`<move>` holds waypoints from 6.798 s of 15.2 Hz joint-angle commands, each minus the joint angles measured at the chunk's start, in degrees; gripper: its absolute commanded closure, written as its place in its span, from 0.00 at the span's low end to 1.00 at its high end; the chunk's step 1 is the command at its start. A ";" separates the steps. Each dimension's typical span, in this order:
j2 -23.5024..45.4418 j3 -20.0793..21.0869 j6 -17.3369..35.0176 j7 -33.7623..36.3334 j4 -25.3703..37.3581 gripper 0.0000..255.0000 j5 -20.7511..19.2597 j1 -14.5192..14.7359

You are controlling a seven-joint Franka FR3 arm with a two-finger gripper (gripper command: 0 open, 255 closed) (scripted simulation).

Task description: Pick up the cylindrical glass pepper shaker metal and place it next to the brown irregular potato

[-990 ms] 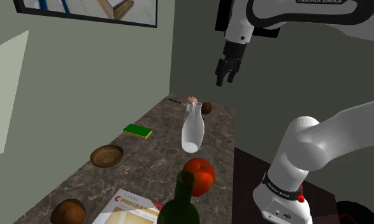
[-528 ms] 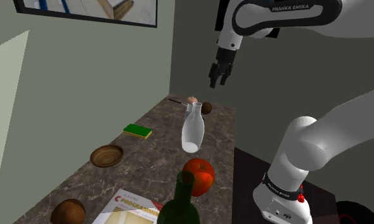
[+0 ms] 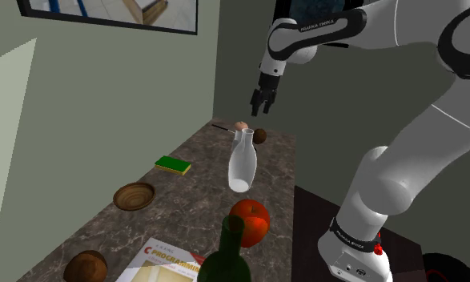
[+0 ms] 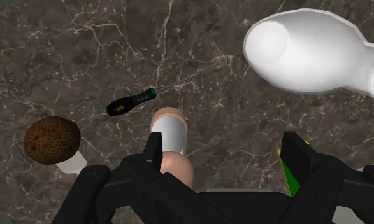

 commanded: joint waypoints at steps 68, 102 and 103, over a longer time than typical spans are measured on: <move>21.16 -5.87 -14.64 -10.76 31.81 1.00 9.96 -0.43; 19.32 5.36 -16.34 12.87 35.81 1.00 9.13 11.25; 19.59 6.01 -15.79 14.10 35.74 1.00 9.13 11.90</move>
